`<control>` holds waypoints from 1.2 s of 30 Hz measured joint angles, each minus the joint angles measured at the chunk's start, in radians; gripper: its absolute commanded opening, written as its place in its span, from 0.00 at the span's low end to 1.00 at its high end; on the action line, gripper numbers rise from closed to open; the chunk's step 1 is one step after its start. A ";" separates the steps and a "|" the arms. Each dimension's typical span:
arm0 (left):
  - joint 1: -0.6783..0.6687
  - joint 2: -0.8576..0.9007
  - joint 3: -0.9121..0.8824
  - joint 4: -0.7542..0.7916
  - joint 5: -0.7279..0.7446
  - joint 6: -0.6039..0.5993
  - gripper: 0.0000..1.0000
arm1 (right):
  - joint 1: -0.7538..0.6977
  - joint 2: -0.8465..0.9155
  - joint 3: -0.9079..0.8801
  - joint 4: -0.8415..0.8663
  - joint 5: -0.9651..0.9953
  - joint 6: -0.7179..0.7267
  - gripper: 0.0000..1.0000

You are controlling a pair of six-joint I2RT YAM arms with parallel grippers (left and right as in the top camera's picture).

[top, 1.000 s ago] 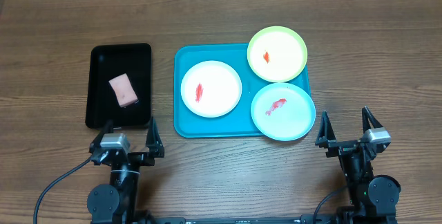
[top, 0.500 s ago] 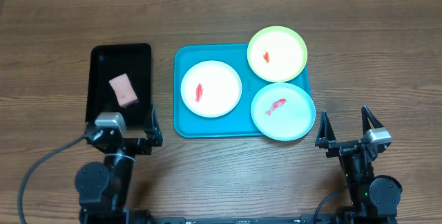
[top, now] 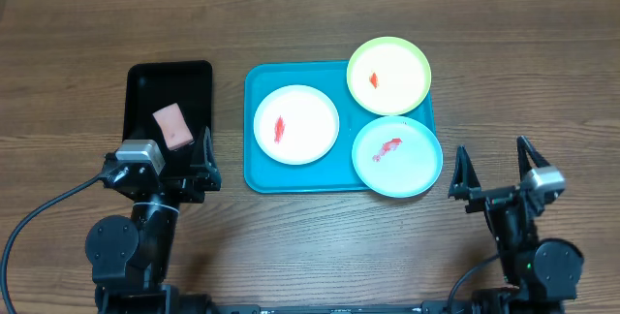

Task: Clean dirty plates on tray and stack at the side
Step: 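Move left gripper toward pink sponge and right gripper toward plates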

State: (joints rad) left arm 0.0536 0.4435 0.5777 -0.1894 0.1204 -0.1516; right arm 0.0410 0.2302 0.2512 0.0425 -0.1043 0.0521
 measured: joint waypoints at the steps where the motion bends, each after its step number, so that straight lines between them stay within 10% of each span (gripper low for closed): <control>1: 0.000 0.000 0.000 0.000 0.000 0.000 1.00 | 0.000 0.026 0.021 0.001 -0.008 0.000 1.00; 19: 0.000 0.174 0.235 -0.175 0.037 0.000 0.99 | 0.000 0.573 0.739 -0.672 -0.284 0.000 1.00; 36: 0.000 0.593 0.673 -0.557 0.085 0.000 1.00 | 0.000 0.754 0.837 -0.892 -0.503 0.001 1.00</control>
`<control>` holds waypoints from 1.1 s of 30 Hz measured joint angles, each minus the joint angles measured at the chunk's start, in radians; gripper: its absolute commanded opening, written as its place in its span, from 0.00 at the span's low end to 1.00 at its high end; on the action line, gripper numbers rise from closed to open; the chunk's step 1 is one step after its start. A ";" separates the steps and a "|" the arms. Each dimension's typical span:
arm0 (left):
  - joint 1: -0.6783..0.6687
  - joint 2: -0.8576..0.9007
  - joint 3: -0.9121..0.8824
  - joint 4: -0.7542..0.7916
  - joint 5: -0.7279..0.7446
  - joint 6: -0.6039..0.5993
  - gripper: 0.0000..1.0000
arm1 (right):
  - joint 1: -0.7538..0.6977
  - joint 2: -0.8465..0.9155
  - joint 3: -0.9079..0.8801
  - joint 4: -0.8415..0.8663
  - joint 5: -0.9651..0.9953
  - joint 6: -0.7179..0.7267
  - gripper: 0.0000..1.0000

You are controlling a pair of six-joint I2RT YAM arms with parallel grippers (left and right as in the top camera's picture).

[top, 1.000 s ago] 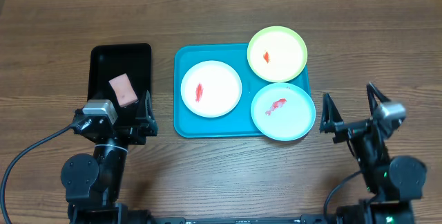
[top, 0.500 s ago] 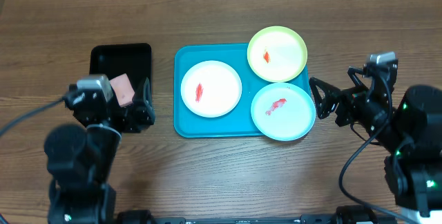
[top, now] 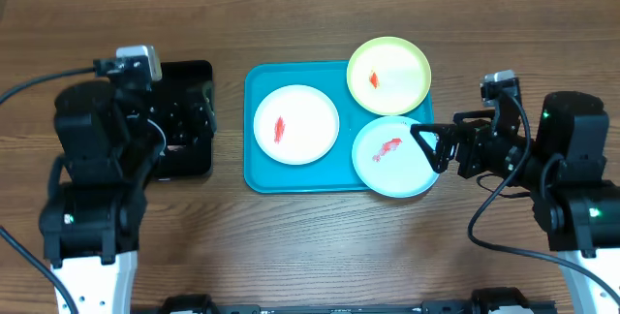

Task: Clean dirty plates on tray and stack at the side
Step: 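Move left gripper toward pink sponge and right gripper toward plates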

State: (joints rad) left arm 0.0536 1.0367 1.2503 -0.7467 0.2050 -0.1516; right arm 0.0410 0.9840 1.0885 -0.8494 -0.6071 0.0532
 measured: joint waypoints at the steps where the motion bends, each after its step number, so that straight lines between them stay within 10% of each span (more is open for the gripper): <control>1: 0.000 0.009 0.016 -0.015 0.006 0.000 1.00 | 0.000 0.006 0.000 -0.004 -0.012 0.000 1.00; 33: 0.000 0.044 0.055 -0.256 -0.068 0.005 1.00 | 0.000 0.047 0.000 0.013 -0.202 0.002 1.00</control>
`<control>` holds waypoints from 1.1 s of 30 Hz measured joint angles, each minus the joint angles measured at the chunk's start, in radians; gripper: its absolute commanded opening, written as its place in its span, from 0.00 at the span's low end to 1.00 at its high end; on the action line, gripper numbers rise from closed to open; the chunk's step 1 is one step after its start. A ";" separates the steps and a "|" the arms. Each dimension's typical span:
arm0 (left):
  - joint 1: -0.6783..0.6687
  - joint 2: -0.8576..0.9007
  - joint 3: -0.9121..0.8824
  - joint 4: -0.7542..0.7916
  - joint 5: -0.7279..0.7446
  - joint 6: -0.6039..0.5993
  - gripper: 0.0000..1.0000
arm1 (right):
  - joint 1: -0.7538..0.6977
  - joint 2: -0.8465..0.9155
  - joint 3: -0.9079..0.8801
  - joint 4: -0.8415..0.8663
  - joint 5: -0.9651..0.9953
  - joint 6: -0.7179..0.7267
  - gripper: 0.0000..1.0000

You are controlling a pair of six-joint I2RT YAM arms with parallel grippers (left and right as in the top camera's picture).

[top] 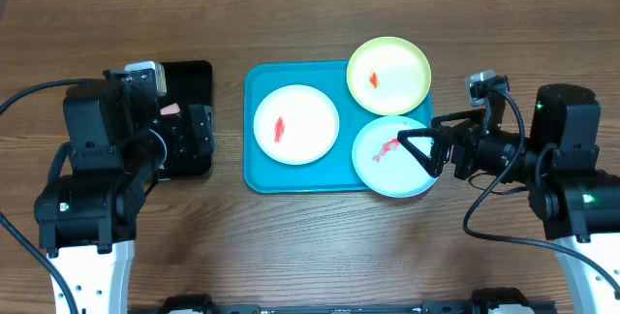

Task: Clean dirty plates on tray and stack at the side

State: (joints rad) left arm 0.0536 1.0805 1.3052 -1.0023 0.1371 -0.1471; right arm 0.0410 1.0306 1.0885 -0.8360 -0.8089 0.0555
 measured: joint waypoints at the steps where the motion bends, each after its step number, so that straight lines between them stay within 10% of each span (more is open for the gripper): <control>1: 0.000 0.000 0.000 0.000 0.000 0.000 1.00 | 0.000 0.004 0.000 -0.002 0.003 0.000 1.00; 20: 0.000 0.123 0.099 -0.170 -0.085 0.000 1.00 | 0.000 0.099 0.008 -0.029 0.266 0.177 0.95; 33: 0.000 0.344 0.457 -0.437 -0.178 0.000 1.00 | 0.109 0.341 0.361 -0.301 0.508 0.227 0.84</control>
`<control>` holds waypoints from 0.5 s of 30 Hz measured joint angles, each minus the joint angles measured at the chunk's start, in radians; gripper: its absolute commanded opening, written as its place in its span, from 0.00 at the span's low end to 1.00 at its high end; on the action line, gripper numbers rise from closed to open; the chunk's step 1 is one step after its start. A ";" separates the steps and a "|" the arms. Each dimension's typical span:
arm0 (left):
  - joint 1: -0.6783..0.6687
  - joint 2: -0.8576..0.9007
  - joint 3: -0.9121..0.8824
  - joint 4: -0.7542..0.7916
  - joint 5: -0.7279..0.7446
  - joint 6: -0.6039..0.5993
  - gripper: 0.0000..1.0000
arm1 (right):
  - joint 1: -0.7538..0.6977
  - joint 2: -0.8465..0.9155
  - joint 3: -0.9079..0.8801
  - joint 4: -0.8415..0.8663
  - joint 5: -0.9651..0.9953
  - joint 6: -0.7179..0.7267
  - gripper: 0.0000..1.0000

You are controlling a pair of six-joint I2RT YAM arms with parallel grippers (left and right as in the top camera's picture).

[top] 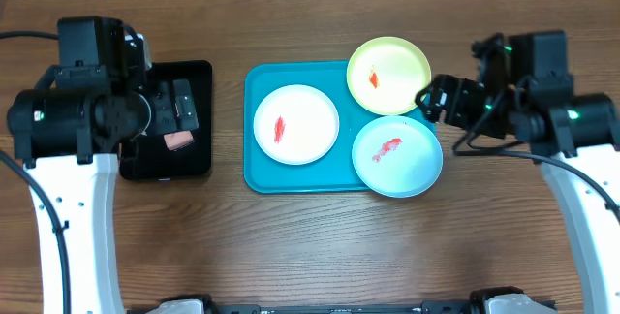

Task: Clean dirty plates on tray and stack at the side

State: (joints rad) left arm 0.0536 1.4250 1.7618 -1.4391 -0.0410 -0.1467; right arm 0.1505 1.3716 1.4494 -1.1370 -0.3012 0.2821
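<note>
A teal tray [260, 173] holds a white plate [310, 110], a green plate [397, 62] and a light blue plate [412, 164], each with a red smear. A pink sponge [177, 141] lies in a black tray [145, 164] at the left. My left gripper [182, 110] hangs over the black tray just behind the sponge, fingers apart and empty. My right gripper [429, 100] points down at the right rim of the green plate, just above the blue plate. Its jaws are foreshortened and their gap does not show.
Both trays rest on a wooden table [320, 246]. The right arm's body [542, 110] stands to the right of the teal tray, and the left arm's body [77, 110] to the left of the black tray. Cables trail off both arms.
My right gripper was open over the blue plate and is now further back, at the green plate's right rim. The left gripper has shifted slightly back over the black tray, uncovering more of the sponge.
Both arms began folded low at the table's front edge, grippers open, with the sponge bare in the black tray. Then each was raised, the left over the black tray, the right beside the blue plate. The right then spread over that plate and now sits at the green plate's rim.
</note>
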 measured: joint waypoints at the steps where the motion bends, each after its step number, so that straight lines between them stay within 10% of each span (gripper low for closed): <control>1: 0.000 0.005 0.000 0.003 -0.002 0.000 0.99 | 0.024 0.012 0.008 0.002 0.010 0.001 0.83; 15: 0.000 0.027 0.000 0.052 -0.001 0.000 1.00 | 0.274 0.281 0.011 0.173 0.126 0.053 0.53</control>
State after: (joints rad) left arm 0.0536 1.4517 1.7618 -1.3872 -0.0422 -0.1471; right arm 0.4240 1.6524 1.4605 -0.9642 -0.1753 0.3347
